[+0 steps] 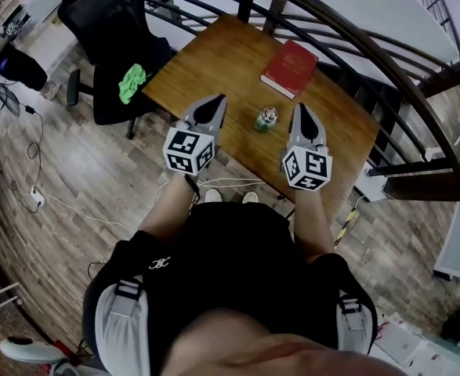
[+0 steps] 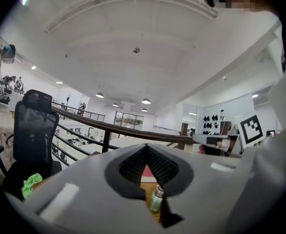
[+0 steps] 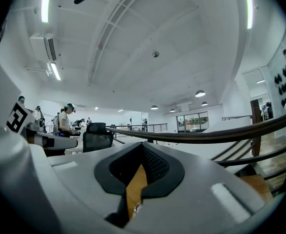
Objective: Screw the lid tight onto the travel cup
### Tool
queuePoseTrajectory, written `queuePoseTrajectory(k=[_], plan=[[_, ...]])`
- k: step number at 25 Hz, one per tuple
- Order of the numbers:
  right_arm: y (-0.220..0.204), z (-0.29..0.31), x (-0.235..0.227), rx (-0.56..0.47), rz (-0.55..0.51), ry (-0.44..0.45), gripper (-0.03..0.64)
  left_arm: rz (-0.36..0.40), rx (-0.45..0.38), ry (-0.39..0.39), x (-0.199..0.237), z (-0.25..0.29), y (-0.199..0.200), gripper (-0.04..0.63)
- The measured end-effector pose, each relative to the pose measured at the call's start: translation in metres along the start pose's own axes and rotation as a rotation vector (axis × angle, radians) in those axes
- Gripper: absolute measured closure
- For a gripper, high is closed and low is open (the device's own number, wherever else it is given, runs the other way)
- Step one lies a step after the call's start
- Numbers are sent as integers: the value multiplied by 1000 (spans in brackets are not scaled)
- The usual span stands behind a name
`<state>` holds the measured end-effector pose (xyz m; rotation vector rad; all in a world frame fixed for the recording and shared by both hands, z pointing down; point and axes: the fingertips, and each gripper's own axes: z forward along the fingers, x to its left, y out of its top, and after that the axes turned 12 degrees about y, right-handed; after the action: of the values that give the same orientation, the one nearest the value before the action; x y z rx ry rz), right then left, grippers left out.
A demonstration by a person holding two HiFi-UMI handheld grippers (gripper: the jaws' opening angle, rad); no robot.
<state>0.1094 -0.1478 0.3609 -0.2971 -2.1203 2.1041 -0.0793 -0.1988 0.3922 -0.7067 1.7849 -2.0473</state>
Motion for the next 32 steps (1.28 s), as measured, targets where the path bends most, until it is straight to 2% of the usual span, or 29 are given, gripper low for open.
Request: queuePoseTrajectory(k=[4, 9, 14, 16, 18, 24, 27, 32], plan=[[-6, 2, -12, 8, -12, 9, 618, -13, 20, -5, -3, 8, -13, 546], [-20, 5, -29, 40, -9, 22, 618, 61, 83, 2, -10, 22, -39, 546], [-34, 7, -40, 74, 12, 29, 618, 90, 133, -75, -29, 27, -69, 526], [-38, 7, -43, 85, 16, 30, 618, 99, 156, -103, -35, 29, -82, 482], [-44, 7, -48, 100, 18, 30, 618, 120, 187, -126, -41, 31, -98, 403], [-61, 6, -59, 143, 29, 38, 618, 201, 299, -196, -62, 41, -153, 291], [-68, 4, -63, 160, 37, 44, 618, 234, 349, -231, -75, 48, -179, 268], [-74, 5, -64, 172, 38, 63, 618, 214, 415, -250, -83, 68, -219, 236]])
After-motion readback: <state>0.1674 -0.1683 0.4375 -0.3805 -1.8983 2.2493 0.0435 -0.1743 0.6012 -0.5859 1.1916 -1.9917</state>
